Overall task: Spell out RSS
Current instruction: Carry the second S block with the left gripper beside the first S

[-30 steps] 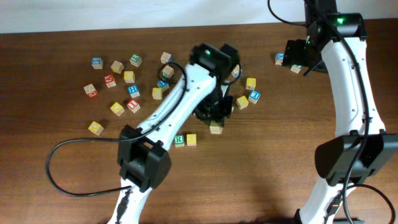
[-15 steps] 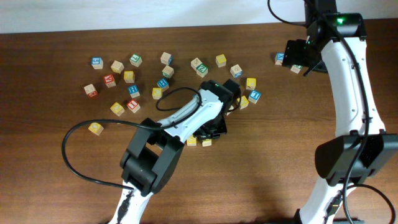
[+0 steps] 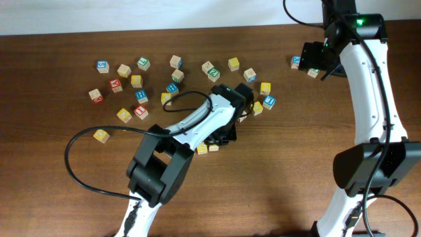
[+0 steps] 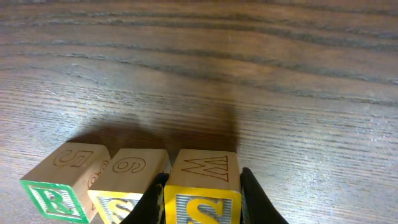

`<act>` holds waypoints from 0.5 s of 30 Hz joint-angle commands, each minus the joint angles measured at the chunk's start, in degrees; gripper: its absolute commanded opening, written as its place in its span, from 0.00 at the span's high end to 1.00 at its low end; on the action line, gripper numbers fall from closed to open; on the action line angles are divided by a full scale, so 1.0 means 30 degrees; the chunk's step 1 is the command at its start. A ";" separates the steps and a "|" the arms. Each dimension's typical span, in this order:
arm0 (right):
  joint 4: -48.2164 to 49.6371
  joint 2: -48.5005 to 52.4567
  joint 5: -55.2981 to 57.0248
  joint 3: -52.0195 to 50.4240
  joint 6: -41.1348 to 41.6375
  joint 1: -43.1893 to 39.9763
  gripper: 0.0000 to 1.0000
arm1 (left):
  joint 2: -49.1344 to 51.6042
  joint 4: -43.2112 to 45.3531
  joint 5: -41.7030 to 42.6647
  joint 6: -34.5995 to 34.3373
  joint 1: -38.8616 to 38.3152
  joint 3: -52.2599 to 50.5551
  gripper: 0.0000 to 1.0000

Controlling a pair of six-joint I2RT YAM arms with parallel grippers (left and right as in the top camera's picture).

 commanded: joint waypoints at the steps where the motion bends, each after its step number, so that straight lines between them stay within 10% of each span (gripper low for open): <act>1: -0.0007 -0.0058 0.0022 0.0058 0.0073 -0.0022 0.02 | -0.0036 -0.0015 0.0648 0.0226 0.0117 -0.0401 0.89; 9: -0.0007 -0.0058 0.0022 0.0058 0.0073 -0.0022 0.02 | -0.0036 -0.0707 0.1326 0.0233 0.0117 -0.0401 0.88; 11: 0.0000 -0.0058 0.0022 0.0058 0.0073 -0.0022 0.02 | -0.0036 -0.0692 0.1319 0.0233 0.0117 -0.0401 0.70; 15: 0.0000 -0.0058 0.0022 0.0058 0.0073 -0.0022 0.02 | -0.0036 -0.0583 0.1180 0.0707 0.0124 -0.0393 0.70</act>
